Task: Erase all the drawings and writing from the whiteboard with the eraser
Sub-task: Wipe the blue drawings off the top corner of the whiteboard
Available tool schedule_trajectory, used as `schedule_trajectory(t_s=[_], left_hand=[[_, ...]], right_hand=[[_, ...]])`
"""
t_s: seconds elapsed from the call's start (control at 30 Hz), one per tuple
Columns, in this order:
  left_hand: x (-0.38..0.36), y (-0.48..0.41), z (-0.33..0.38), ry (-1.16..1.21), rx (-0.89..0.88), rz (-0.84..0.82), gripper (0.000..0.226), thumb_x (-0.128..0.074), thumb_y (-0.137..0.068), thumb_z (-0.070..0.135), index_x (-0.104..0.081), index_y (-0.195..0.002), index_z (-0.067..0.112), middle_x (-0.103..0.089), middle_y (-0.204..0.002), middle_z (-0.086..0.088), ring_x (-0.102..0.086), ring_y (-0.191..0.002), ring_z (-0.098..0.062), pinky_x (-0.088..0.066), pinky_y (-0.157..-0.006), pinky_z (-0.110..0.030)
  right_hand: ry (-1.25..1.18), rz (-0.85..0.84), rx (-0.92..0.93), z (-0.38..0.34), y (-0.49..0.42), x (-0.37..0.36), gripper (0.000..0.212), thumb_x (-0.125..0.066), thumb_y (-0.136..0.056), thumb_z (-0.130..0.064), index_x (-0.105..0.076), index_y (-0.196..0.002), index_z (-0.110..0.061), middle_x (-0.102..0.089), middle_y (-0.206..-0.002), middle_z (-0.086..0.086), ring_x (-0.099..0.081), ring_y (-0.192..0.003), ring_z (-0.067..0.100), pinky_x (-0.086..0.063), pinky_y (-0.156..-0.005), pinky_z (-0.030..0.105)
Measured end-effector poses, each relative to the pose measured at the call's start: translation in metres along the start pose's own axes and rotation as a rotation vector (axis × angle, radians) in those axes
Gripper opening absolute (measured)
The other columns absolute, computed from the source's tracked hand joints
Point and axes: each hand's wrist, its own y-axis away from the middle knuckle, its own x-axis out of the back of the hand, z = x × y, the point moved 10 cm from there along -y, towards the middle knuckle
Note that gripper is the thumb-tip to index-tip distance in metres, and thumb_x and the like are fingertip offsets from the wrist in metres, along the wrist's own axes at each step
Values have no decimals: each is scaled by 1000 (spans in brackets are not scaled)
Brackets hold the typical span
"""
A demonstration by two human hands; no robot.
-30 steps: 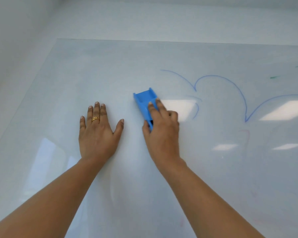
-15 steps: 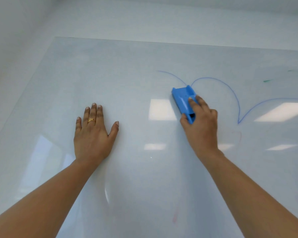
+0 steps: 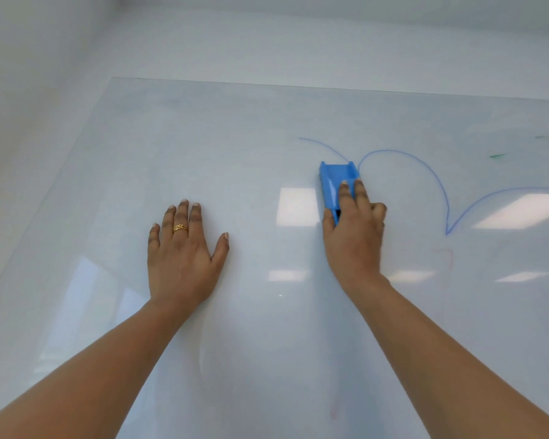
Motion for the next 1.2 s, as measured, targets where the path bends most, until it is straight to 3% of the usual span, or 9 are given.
schedule_trajectory(t_s=[0.23,0.33,0.47,0.6,0.9,1.0,1.2], left_hand=[[6,-11,7,-20,-21,-9,87,-8,-76,58,-40,-136,4,-37,-145,-13,-28,-136,-28,-23,-106,-48],[9,-19,22,-49,-76,-12,76,-15,-84,55,-38,-139,7,-27,-152,-8,-19,-141,-24,-19,-108,-47],[-1,-31,45,-6,-72,-75,65,-29,-95,50,-21,-147,12,-8,-158,-3,-3,-144,-19,-9,-114,-43],[-13,-33,57,32,-51,-90,67,-24,-96,49,-8,-150,13,-2,-158,-2,4,-145,-17,0,-115,-45],[-15,-30,56,54,-44,-64,66,-21,-96,49,-6,-150,14,-1,-158,-1,7,-145,-16,4,-116,-44],[-14,-29,56,40,-43,-56,66,-16,-96,50,-6,-150,13,-3,-158,-1,5,-145,-16,3,-115,-44],[-12,-29,58,10,-40,-42,67,-21,-96,50,-8,-150,12,-5,-158,-3,2,-145,-18,0,-115,-45]], right_hand=[[100,-108,337,-95,-4,-34,55,-28,-99,-24,-9,-148,-9,-2,-157,9,-34,-113,30,-32,-95,34],[114,-134,429,-112,-19,-43,54,-28,-99,-22,-9,-148,-9,-3,-157,9,-34,-115,31,-31,-97,33],[119,-151,486,-114,-42,-48,52,-28,-100,-25,-11,-148,-13,-6,-157,5,-32,-122,32,-32,-99,34],[120,-154,408,-93,-75,-46,52,-29,-101,-26,-13,-148,-14,-8,-157,3,-32,-124,33,-33,-99,39],[139,-82,-11,-15,-120,-28,55,-34,-98,-15,-11,-147,-7,-5,-156,11,-28,-128,35,-32,-101,38],[127,-69,25,-40,-113,-34,54,-33,-98,-14,-12,-147,-7,-4,-156,11,-26,-129,35,-31,-101,37],[91,-77,304,-112,-82,-52,53,-32,-99,-19,-12,-148,-12,-7,-156,8,-31,-125,32,-33,-98,35]])
